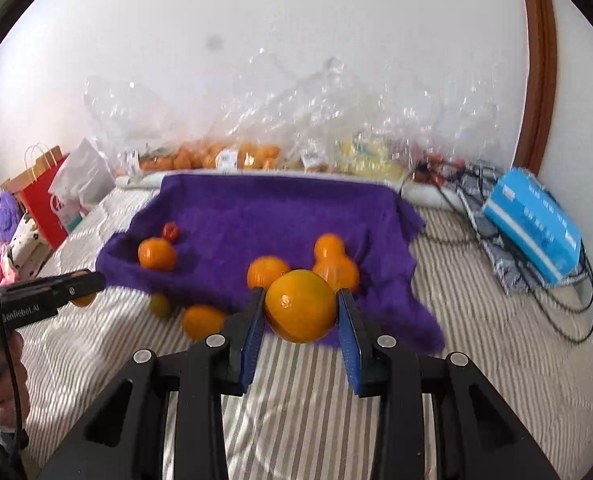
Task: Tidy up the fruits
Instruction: 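Carry both held oranges over the purple towel with both tools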
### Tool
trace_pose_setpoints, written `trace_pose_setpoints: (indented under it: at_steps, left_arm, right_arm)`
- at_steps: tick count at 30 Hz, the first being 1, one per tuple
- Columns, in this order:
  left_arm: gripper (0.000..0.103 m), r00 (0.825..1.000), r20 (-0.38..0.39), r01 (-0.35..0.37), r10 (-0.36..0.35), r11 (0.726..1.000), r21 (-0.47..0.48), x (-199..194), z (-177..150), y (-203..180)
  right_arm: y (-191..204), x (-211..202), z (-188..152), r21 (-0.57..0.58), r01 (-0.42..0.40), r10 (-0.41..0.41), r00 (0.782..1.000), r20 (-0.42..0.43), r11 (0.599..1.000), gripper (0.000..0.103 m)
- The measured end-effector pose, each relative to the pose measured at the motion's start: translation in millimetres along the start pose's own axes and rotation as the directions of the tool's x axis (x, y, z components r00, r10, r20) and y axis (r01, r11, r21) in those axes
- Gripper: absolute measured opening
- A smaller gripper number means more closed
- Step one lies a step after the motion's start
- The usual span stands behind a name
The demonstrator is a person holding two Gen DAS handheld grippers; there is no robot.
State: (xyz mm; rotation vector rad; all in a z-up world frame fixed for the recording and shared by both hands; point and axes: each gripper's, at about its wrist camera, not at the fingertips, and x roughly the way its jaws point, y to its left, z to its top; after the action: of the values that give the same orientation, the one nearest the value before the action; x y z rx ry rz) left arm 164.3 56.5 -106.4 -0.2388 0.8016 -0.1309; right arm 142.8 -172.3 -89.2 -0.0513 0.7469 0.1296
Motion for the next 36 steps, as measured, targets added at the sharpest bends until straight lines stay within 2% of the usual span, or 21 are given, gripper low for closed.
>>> trace_pose_setpoints:
  at_steps: [6, 10, 16, 24, 32, 36]
  left_arm:
    - [0.032, 0.999, 0.046, 0.002, -0.002, 1.000, -0.005, 3, 36, -2]
    - [0.032, 0.998, 0.052, 0.034, -0.033, 0.999, -0.029, 16, 49, 0]
    - [0.032, 0.998, 0.057, 0.027, -0.025, 0.999, -0.037, 41, 64, 1]
    - [0.032, 0.999, 0.028, 0.036, -0.034, 0.997, -0.075, 64, 59, 17]
    - [0.032, 0.999, 0.020, 0.042, -0.040, 0.992, -0.116, 74, 56, 29]
    - [0.032, 1.000, 0.022, 0.019, -0.017, 0.995, -0.094, 77, 55, 26]
  right_arm:
    - [-1, 5, 31, 0.005, 0.013, -0.013, 0.999, 0.044, 1.000, 0.035]
    - [-5, 15, 50, 0.035, -0.001, 0.000, 0.999, 0.049, 0.999, 0.035]
    - [-8, 39, 68, 0.070, -0.027, 0.023, 0.998, 0.055, 0.997, 0.035]
    - [-14, 83, 56, 0.098, -0.053, 0.055, 0.998, -0.019, 0.994, 0.035]
    - [-38, 89, 52, 0.153, -0.027, 0.029, 1.000, -0.011, 0.988, 0.035]
    - [-43, 91, 50, 0.159, -0.013, 0.016, 1.000, -0.017, 0.987, 0.035]
